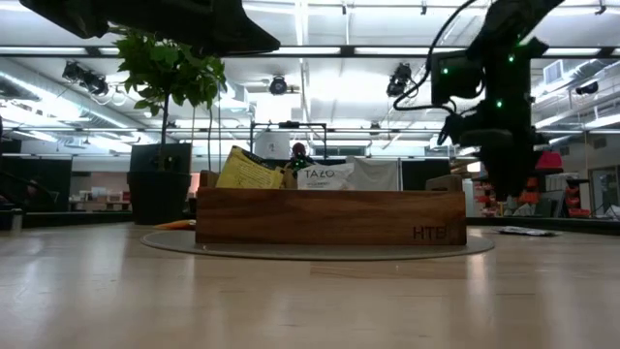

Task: Pick & Place Tea
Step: Put the violet tea bag into the right section of the wooden organizer

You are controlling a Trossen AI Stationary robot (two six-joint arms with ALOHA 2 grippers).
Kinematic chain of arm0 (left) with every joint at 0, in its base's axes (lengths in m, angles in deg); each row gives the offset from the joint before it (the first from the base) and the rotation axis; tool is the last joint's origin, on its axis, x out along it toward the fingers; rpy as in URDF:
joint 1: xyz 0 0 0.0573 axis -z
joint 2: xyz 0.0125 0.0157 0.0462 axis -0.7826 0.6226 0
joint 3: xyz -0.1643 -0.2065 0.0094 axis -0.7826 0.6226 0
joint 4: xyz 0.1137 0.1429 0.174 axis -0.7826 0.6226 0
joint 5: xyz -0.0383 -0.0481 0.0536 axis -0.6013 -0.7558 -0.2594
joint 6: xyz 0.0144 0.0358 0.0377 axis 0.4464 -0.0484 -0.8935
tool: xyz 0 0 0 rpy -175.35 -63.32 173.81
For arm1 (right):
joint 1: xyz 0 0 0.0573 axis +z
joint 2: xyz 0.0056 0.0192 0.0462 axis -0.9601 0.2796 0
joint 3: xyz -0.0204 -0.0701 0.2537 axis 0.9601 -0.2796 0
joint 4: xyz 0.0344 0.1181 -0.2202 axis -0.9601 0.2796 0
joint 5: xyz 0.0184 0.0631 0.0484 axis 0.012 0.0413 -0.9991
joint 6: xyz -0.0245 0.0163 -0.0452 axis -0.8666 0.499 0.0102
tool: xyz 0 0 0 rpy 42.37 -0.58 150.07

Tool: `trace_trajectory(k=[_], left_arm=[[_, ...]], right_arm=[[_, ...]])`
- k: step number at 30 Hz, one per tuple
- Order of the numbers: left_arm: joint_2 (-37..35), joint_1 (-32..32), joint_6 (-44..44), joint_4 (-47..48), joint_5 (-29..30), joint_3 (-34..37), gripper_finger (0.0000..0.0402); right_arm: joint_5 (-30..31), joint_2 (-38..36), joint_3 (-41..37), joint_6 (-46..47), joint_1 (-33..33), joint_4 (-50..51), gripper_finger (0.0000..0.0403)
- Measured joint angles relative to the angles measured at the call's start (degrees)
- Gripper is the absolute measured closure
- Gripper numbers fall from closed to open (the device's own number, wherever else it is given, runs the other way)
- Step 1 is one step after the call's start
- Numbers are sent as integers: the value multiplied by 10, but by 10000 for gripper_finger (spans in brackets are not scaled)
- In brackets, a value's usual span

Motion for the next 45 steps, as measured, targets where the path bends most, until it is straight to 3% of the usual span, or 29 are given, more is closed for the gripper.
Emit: trace_trajectory(k=[9,16,28,35,45], left_arm=[[0,0,2,0,0,0,298],[0,0,2,0,0,0,298],[0,0,3,0,0,0,298],[0,0,3,-1,0,0,298],[0,0,3,0,0,0,298]], right_arm=[[5,0,-11,-53,-75,-3,80],[-14,4,-14,-67,-100,-11,87],[-68,7,-122,-39,-109,-128,107],[-72,6,-135,-35,-109,-146,153],[-72,4,-126,-48,-109,-142,284]])
